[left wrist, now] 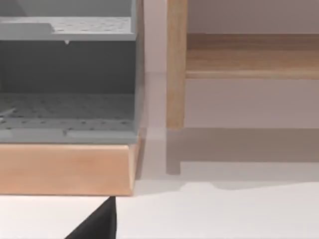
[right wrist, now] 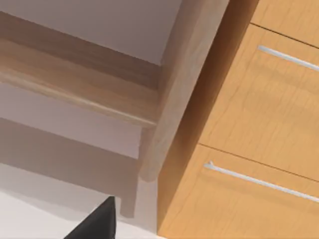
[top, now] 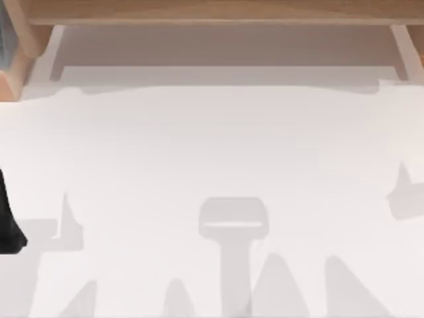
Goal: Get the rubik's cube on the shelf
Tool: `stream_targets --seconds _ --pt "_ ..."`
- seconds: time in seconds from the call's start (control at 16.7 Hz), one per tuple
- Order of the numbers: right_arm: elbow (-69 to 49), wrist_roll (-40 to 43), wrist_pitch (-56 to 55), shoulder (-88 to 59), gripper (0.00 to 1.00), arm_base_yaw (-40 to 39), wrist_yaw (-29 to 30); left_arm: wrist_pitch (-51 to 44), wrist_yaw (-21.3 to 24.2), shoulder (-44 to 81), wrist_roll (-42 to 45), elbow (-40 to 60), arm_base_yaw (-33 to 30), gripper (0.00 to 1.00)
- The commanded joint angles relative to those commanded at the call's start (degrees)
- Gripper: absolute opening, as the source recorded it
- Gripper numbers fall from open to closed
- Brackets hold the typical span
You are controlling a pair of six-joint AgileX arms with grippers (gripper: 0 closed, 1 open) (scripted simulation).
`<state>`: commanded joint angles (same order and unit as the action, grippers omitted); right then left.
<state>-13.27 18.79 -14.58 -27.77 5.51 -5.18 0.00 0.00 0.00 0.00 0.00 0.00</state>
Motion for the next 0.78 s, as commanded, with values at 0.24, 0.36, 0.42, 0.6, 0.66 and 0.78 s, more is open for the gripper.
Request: stream_targets --seconds 0.24,0.36,0.42,0.6,0.66,0.78 --pt "-8.77 12.33 -9.63 -18.15 1.0 3.79 -3.15 0.0 0.0 0.0 0.0 0.0 0.0 1.0" --pt "-12.97 18.28 -14.23 -26.89 1.0 5.57 -4.73 0.0 0.0 0.0 0.0 0.0 0.0 1.0" --pt "-15.06 21.25 -16.53 -31.25 1.0 6.45 -5.52 0.0 0.0 0.0 0.0 0.0 0.0 1.0" --pt "-21.45 30.37 -23.55 -44.69 1.0 9.12 -8.0 0.0 0.0 0.0 0.0 0.0 0.0 1.0" --pt "-23.62 33.49 -25.94 -49.3 1.0 10.02 -8.85 0.0 0.0 0.0 0.0 0.0 0.0 1.0" --pt "-28.0 39.77 -30.75 -58.56 1.0 11.85 -10.57 0.0 0.0 0.0 0.0 0.0 0.0 1.0"
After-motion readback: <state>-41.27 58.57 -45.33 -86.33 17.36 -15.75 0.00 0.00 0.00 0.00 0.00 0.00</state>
